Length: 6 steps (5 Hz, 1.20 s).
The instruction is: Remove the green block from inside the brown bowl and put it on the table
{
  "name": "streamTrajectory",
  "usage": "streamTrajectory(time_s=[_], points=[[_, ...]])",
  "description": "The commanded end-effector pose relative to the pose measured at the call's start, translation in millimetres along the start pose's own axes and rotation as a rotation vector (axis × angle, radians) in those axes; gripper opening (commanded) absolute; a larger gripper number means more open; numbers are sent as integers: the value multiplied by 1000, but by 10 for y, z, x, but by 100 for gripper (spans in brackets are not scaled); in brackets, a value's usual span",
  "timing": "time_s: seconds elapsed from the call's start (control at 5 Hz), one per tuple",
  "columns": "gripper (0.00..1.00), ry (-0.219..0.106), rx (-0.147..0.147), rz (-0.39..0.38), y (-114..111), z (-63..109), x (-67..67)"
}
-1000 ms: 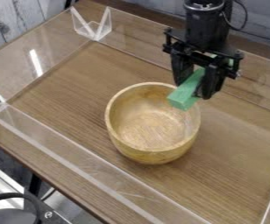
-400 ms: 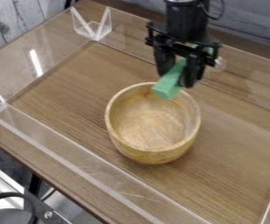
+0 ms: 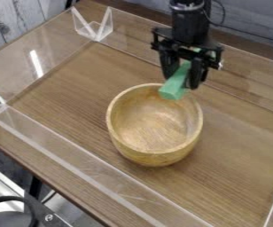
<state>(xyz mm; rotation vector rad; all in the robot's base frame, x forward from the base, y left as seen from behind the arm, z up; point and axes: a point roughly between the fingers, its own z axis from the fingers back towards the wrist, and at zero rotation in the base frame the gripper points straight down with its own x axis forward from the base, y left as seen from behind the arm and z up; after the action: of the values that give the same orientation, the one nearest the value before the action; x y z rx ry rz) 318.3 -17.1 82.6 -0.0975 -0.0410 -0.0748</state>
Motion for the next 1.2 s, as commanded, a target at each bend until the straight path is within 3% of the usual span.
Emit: streamTrajectory(time_s=[0.0,0.2,1.0], points=[[0,-66,9,-15,-47,69,236],[0,-66,11,-13,-40,-12,328],[0,-91,19,23,127,4,367]])
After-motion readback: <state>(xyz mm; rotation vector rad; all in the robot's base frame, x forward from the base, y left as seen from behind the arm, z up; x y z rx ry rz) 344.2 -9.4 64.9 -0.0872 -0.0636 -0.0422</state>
